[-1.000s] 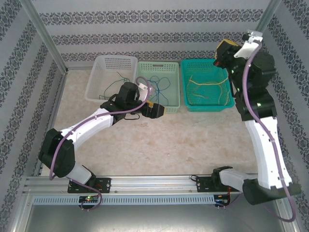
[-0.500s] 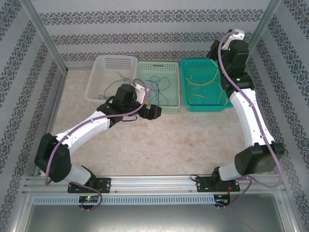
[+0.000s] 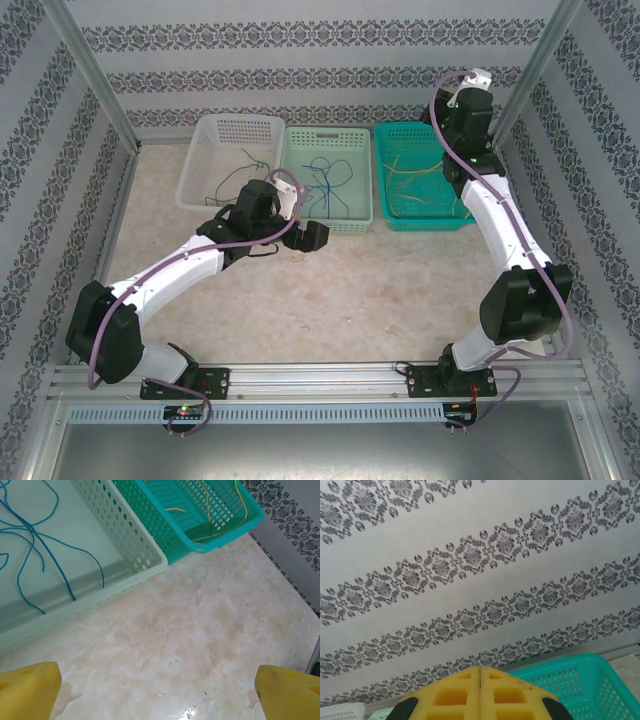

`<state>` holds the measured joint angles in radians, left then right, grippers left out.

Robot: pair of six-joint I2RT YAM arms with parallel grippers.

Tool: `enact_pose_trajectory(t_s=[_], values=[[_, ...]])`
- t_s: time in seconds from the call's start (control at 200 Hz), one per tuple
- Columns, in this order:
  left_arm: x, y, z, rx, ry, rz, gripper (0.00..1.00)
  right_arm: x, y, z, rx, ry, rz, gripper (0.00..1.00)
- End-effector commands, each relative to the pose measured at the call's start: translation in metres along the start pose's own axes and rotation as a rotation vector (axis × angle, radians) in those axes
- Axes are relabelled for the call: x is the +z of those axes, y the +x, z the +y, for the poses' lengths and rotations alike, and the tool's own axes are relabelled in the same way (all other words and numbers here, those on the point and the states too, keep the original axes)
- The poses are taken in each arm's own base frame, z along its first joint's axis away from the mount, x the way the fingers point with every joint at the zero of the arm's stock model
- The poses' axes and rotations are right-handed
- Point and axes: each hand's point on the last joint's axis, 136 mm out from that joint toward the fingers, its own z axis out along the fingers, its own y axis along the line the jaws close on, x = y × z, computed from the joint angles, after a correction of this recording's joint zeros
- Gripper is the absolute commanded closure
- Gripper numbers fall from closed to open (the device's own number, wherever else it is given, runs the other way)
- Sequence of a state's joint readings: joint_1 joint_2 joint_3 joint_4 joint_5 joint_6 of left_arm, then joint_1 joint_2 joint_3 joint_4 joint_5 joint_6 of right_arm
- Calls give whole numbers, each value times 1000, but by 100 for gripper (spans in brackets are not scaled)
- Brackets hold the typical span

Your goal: Untangle the cables

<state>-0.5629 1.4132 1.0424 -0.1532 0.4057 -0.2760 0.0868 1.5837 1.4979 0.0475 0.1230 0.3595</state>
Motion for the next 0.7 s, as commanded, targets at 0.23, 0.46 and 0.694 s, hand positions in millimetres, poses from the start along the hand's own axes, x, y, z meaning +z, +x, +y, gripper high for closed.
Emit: enact_pose_trajectory(t_s=[0.23, 0.46, 0.694], values=[[-2, 5, -1, 31, -8, 8, 0, -13, 92, -71, 37, 195, 169, 100], [1, 8, 0, 27, -6, 20, 0, -23, 157, -110, 27, 326, 429, 100], [2, 10, 1, 25, -8, 27, 0, -26, 205, -121, 7, 326, 665, 67]])
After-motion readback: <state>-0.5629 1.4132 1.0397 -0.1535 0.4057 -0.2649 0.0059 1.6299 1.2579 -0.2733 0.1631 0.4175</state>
